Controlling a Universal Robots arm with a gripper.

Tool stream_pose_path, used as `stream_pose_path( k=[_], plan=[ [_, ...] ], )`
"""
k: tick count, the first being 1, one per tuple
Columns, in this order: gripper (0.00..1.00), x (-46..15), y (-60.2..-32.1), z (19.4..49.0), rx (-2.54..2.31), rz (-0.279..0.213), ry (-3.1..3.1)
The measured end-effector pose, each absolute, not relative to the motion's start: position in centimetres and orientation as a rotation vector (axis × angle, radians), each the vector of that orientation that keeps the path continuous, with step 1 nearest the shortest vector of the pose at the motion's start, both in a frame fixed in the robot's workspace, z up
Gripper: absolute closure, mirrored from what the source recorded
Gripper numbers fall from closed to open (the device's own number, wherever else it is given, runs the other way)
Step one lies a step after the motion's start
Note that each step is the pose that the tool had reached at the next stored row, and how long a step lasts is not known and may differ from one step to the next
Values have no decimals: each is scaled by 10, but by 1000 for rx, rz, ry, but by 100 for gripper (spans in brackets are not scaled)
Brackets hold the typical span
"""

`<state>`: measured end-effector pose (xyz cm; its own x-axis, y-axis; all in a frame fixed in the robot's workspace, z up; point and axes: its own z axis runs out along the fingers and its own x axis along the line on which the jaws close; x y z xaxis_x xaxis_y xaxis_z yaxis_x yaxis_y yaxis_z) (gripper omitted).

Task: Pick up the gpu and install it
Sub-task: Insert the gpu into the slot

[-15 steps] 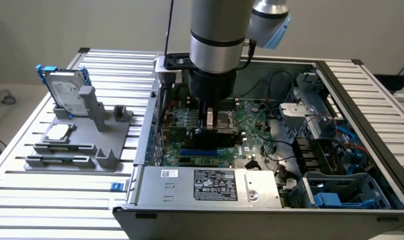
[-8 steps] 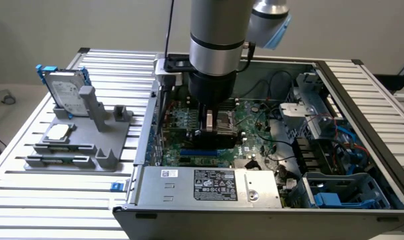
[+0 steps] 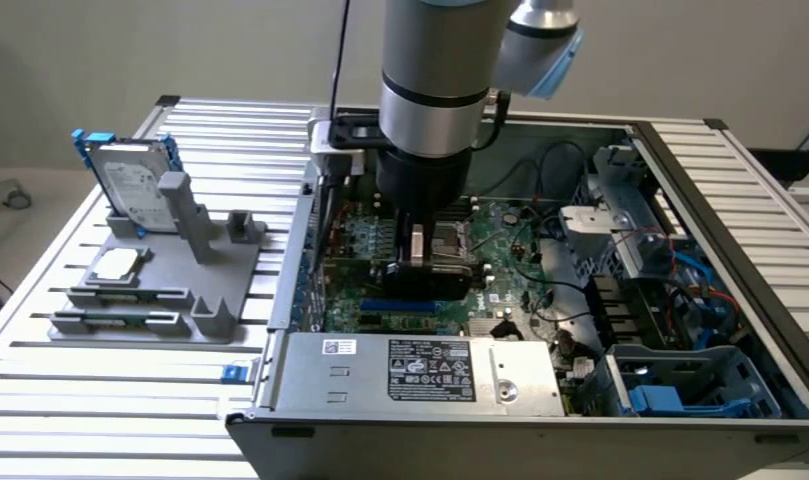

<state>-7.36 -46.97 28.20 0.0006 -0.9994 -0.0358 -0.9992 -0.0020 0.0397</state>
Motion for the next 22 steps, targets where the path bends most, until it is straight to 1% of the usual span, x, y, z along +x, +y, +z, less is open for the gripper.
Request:
stream_pose_path(
  k=[9, 22],
  plan=[
    [73, -74, -470, 276, 2216, -91, -2214],
    [73, -74, -471, 275, 2186, -151, -2186]
  ],
)
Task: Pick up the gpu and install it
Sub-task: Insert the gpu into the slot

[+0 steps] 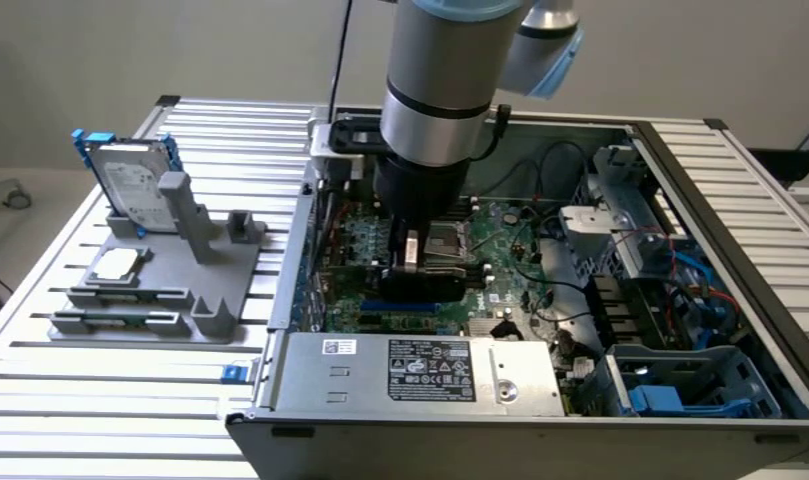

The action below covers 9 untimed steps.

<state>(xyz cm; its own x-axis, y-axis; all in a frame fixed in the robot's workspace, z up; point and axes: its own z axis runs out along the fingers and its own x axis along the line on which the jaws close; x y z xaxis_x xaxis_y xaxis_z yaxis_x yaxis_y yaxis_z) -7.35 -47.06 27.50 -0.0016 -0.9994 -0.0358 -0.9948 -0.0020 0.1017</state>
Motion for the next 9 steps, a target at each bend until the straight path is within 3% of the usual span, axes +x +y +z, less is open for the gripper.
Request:
stream_pose_path(
  k=[9],
  plan=[
    [73, -74, -471, 274, 2176, -169, -2177]
  ],
)
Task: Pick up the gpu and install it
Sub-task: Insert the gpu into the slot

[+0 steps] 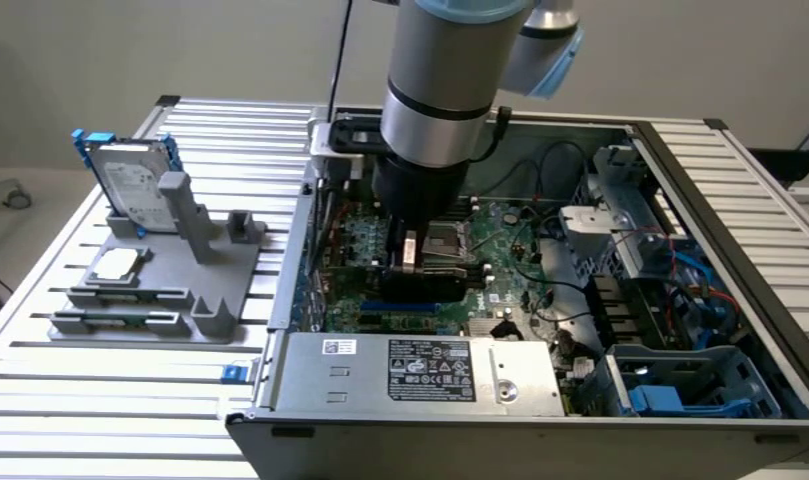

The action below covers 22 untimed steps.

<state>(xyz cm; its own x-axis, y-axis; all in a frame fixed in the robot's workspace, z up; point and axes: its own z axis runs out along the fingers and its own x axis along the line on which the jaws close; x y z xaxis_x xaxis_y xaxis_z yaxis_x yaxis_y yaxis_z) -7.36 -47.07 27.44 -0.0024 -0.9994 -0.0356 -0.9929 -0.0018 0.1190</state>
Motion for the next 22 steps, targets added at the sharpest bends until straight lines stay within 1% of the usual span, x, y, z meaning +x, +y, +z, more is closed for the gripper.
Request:
stream_pose_path(
  k=[11, 17, 22],
  plan=[
    [73, -65, -471, 278, 2172, -181, -2168],
    [73, -61, -471, 280, 2160, -204, -2157],
    [73, -55, -471, 281, 2154, -214, -2152]
  ],
)
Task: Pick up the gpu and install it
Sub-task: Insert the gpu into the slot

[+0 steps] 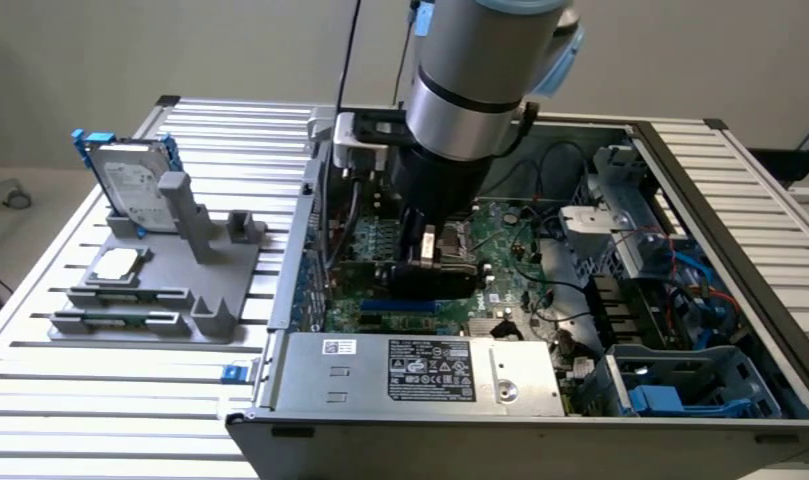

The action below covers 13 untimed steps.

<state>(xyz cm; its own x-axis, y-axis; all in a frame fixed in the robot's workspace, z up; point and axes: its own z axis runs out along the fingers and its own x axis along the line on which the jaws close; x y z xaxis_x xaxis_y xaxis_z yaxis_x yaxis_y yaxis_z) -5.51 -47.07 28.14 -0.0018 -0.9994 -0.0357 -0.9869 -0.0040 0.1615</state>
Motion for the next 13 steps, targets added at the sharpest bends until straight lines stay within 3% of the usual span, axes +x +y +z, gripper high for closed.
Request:
stream_pose_path(
  k=[13],
  plan=[
    [74, -50, -471, 284, 2141, -237, -2140]
  ],
)
